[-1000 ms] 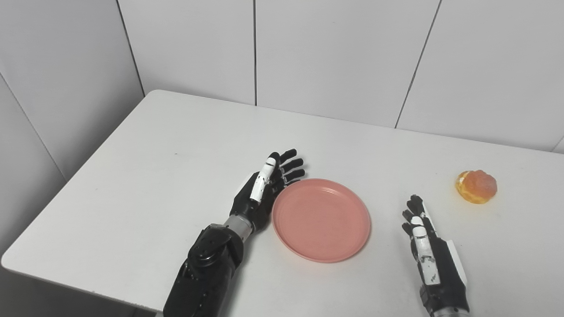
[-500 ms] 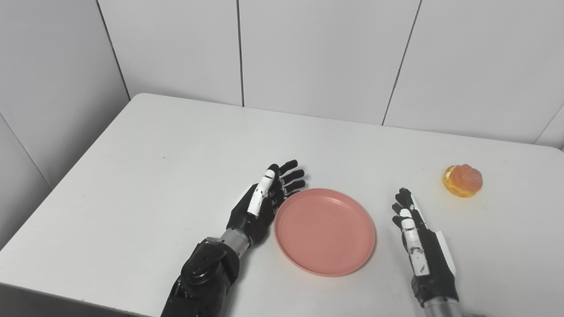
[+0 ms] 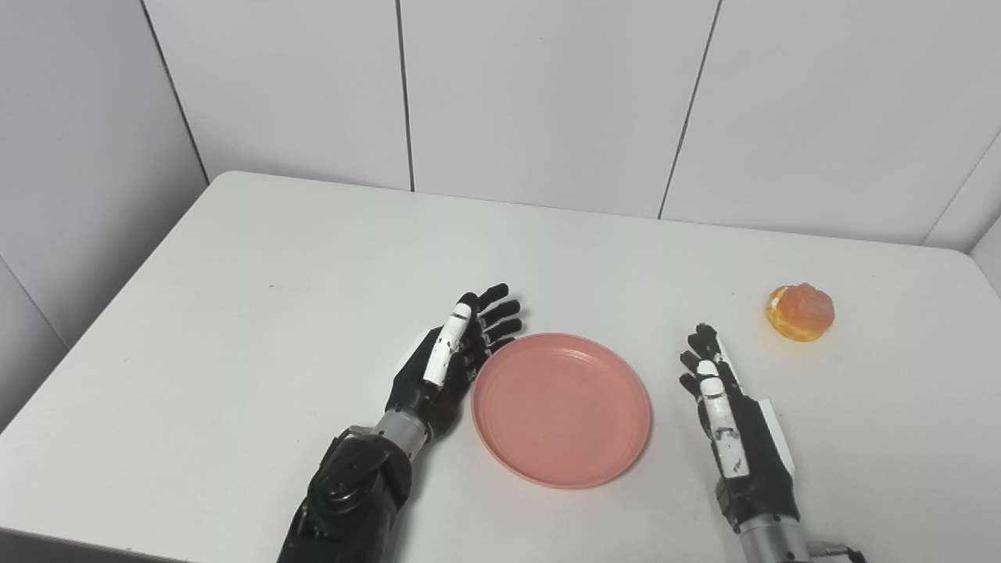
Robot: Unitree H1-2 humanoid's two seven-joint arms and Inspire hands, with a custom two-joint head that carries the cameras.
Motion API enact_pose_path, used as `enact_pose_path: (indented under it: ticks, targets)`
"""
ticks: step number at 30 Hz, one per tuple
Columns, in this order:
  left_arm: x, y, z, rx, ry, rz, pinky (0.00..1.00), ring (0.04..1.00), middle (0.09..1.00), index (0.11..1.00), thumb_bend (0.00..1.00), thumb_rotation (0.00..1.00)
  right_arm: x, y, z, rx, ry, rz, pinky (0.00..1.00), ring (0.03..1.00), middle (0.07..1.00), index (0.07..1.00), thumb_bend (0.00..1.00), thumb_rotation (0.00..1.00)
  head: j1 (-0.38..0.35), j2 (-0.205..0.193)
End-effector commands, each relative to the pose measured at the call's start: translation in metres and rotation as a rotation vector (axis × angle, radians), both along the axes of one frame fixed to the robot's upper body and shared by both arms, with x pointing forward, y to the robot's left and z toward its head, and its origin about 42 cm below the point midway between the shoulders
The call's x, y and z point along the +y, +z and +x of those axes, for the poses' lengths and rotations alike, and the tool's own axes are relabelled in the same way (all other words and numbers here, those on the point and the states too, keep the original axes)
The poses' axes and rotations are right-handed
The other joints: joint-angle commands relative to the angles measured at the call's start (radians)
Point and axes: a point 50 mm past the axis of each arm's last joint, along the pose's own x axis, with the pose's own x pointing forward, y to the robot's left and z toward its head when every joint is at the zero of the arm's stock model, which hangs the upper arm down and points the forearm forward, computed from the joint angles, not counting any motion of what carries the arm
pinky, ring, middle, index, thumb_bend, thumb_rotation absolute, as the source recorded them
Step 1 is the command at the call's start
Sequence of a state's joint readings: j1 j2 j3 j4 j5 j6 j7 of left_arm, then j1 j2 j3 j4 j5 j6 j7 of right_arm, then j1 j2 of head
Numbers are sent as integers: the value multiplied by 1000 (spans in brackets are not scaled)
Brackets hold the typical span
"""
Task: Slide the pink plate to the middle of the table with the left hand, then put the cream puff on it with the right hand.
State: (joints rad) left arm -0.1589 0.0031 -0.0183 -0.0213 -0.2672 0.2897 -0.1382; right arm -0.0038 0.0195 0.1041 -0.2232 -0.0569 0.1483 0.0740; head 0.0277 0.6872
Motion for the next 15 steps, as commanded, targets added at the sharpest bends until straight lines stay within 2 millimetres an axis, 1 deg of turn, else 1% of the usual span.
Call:
enact_pose_path:
  ticks: [1,5,7,10,12,15]
  targets:
    - [5,0,-2,-8,41,13,875,874,877,865,442,1000,3,26,7,-127,-5,16,945,948,970,977,240,1000,-10,1]
    - [8,2,-4,-20,74,24,866,863,870,856,429,1000,3,43,7,-158,-30,14,928,935,959,960,226,1000,-35,-4]
    - [11,3,-5,-32,83,27,873,868,877,864,424,1000,0,52,8,-191,-30,3,917,943,966,963,232,1000,-46,-6]
    - [15,3,-6,-54,96,33,886,877,886,874,415,1000,-7,60,15,-237,-38,-24,893,934,957,953,237,1000,-73,-10]
    - [19,3,-8,-78,103,49,895,883,892,881,412,1000,-13,66,21,-264,-44,-44,919,928,950,947,289,997,-83,-12]
    - [24,3,-11,-102,122,77,890,881,889,878,428,1000,-19,75,27,-276,-60,-59,920,930,950,951,335,999,-97,-15]
